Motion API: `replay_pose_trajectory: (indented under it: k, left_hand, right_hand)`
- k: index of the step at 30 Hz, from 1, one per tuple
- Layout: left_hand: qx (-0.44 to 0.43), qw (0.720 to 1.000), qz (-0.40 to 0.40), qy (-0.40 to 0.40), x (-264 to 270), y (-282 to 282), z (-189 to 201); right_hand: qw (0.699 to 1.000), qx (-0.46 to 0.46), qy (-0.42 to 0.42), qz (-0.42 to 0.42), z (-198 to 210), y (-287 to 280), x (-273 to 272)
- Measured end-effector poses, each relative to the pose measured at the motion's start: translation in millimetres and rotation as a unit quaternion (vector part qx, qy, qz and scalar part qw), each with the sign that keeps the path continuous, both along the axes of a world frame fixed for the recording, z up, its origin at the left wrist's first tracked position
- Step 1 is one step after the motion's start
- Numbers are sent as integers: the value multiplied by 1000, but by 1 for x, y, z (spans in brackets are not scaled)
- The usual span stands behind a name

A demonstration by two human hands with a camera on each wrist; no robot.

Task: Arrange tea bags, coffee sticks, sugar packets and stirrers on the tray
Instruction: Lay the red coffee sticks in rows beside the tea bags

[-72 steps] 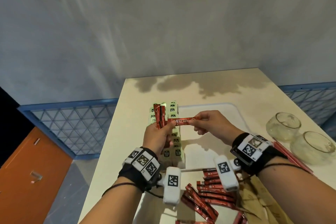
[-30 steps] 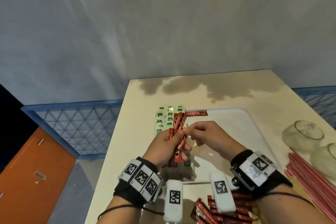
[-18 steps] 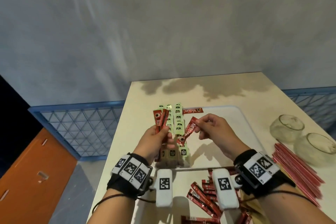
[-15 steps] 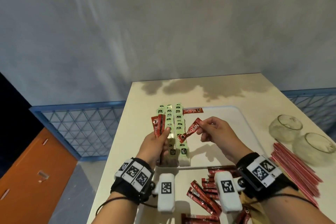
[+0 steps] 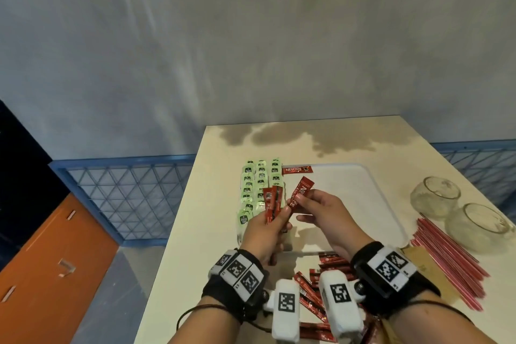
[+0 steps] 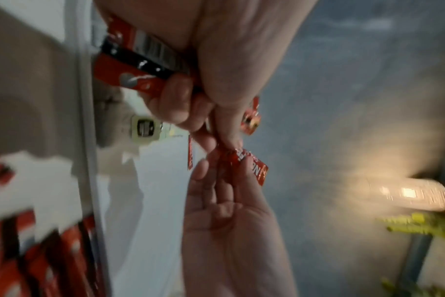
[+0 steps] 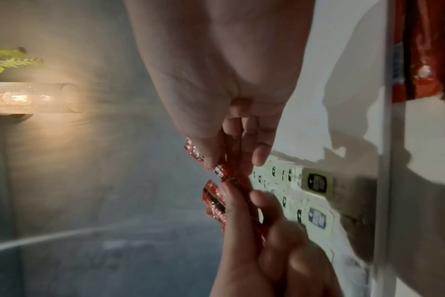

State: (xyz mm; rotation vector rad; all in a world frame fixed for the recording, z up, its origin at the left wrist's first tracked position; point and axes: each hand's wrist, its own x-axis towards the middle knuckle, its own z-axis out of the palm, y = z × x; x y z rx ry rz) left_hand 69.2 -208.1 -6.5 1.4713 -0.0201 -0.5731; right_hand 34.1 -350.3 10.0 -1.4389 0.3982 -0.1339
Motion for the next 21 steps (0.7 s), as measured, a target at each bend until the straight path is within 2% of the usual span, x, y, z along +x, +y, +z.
replay_pose_trajectory:
  k: [3,5,7,9,11,15,18,21]
  left_hand:
    - [128,985,-2,-114,11,10,5]
    - [140,977,19,-159,22,15,12]
    - [130,976,-11,-175,29,14,21]
    - [138,970,-50,-194,28,10,24]
    - [150,969,-44,-193,28,7,22]
    - [130,977,4,-168,31,7,17]
    - [109,979,25,-170,37,10,17]
    - [122,977,10,-176,40,10,13]
  right_hand:
    - [998,-50,16,30,8,-11,4]
    - [984,-118,40,126,16,-17,1]
    - [955,-193,62,219,21,-19,2]
    - [931,-240,66,267,22,-19,6]
    - [926,-259,60,269,24,-18,10]
    - [953,-238,32,186,25,-24,14]
    - [978,-165,35,122,20,-35,17]
    - [986,-103,38,124,16,-43,16]
